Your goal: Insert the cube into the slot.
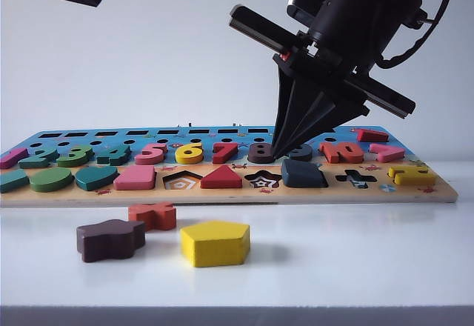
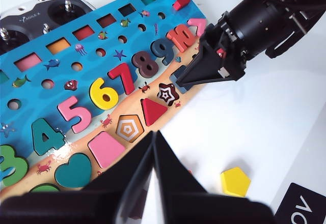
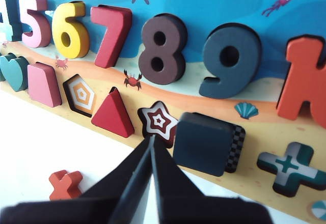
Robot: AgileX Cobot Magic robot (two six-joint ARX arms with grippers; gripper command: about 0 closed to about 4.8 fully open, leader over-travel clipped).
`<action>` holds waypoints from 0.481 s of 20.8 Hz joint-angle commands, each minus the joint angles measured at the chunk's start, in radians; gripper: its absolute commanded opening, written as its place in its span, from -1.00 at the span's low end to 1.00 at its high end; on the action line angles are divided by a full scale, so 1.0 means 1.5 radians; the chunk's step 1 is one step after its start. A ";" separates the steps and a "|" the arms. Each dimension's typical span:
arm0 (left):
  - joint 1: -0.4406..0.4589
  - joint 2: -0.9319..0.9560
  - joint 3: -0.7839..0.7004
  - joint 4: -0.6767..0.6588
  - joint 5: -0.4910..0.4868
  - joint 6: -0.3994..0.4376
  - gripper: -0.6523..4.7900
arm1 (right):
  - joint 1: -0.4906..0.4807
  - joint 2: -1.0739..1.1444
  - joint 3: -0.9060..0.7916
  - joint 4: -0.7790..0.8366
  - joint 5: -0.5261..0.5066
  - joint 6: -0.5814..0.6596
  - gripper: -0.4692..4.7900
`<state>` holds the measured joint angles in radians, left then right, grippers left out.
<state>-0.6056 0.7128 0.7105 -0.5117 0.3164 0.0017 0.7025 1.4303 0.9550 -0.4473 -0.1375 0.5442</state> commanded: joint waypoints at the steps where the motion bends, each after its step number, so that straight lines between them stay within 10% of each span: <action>1: -0.001 0.009 -0.001 0.017 0.004 -0.002 -0.70 | 0.001 -0.002 0.002 0.016 0.005 0.002 -0.85; 10: -0.001 0.028 -0.004 0.049 0.004 -0.002 -0.70 | 0.001 0.000 0.002 0.015 0.007 0.001 -0.85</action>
<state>-0.6056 0.7506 0.7025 -0.4702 0.3164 0.0017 0.7025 1.4307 0.9550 -0.4370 -0.1333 0.5446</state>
